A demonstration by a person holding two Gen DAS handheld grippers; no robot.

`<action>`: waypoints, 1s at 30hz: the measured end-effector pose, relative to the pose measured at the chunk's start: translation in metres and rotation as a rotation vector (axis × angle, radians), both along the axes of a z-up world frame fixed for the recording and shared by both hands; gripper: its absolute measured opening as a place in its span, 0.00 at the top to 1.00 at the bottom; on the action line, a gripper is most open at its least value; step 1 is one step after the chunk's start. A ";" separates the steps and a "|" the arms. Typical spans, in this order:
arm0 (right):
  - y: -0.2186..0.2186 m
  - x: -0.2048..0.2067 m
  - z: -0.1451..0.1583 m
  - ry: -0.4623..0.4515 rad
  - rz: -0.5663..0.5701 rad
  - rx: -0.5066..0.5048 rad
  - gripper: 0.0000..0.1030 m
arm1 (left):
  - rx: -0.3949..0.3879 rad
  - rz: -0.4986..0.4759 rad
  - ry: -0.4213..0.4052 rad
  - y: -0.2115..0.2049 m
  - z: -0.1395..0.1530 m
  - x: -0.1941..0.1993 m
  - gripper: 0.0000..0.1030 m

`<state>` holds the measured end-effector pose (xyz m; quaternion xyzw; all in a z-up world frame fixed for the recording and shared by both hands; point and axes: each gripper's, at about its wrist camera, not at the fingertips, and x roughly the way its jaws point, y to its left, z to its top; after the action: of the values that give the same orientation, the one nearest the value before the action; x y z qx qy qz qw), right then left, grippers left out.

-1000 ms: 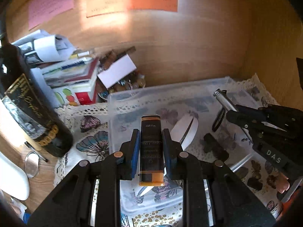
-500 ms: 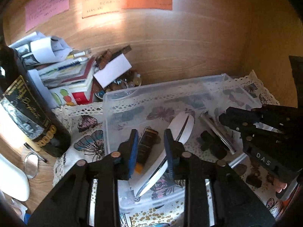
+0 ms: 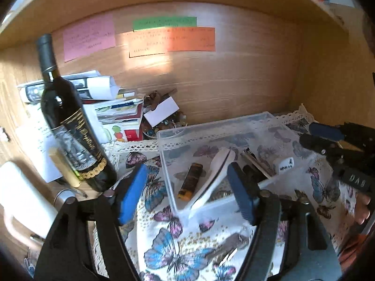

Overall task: Organize rigid objects
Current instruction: 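Carry the pen and lighter over the clear box and open both tools, then grasp the key ring with the left tool while the right tool grasps the black plug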

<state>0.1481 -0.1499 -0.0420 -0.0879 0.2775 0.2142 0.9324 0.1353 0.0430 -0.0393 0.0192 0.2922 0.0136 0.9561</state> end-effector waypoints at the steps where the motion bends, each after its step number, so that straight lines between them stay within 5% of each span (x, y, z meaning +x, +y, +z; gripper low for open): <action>1: -0.003 -0.002 -0.001 0.001 -0.001 0.001 0.68 | 0.003 -0.007 0.001 -0.001 -0.001 -0.007 0.28; 10: -0.021 -0.023 -0.033 0.097 -0.019 -0.014 0.64 | -0.035 -0.033 0.139 -0.005 -0.044 -0.026 0.25; 21: -0.024 -0.035 -0.081 0.238 0.001 -0.059 0.63 | 0.007 -0.149 0.321 -0.035 -0.092 -0.013 0.26; 30: -0.021 -0.031 -0.097 0.299 0.022 -0.078 0.63 | 0.008 -0.230 0.365 -0.047 -0.103 -0.004 0.50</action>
<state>0.1169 -0.1709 -0.1393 -0.0941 0.4201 0.2242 0.8743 0.1313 -0.0035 -0.1420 0.0581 0.4563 -0.0980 0.8825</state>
